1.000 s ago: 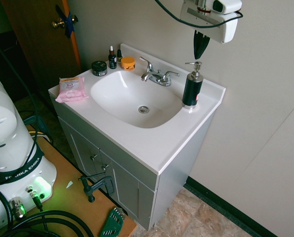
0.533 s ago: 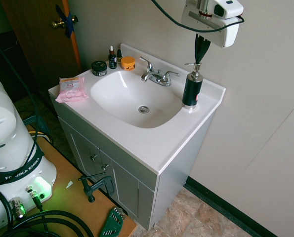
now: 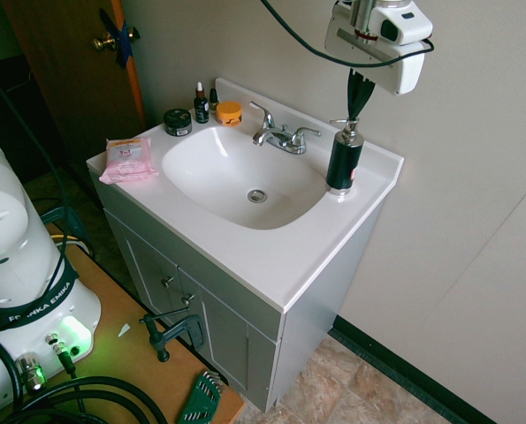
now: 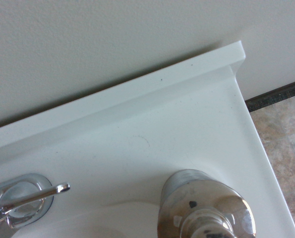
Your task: Sanitize yourself
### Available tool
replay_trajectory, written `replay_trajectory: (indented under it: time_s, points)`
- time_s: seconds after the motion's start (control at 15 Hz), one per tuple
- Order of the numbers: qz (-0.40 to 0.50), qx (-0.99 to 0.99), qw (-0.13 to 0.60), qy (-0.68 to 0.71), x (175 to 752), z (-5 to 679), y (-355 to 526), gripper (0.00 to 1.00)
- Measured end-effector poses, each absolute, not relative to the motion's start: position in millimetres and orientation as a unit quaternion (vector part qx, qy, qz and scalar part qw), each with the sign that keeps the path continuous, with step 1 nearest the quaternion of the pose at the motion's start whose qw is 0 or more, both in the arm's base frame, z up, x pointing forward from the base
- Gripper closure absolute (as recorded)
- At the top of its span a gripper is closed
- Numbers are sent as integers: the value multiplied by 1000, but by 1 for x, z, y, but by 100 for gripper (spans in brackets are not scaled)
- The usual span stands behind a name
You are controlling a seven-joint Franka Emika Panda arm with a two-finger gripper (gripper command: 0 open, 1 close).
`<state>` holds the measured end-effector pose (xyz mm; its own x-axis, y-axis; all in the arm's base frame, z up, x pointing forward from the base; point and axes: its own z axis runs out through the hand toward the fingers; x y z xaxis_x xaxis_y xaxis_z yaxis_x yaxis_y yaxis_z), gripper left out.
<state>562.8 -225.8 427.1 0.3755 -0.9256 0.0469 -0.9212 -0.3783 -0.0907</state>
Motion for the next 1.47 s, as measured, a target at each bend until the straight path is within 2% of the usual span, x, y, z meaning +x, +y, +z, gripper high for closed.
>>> replay_trajectory:
  time_s: [0.27,0.33,0.6,0.87,1.47]
  points:
    - [-60,-837,32,543,553,450,-219,100]
    - [-61,-841,32,537,545,456,-211,0]
    - [-58,-868,36,491,505,469,-148,0]
    - [-45,-889,33,455,471,451,-97,0]
    - [-30,-899,23,436,452,412,-64,0]
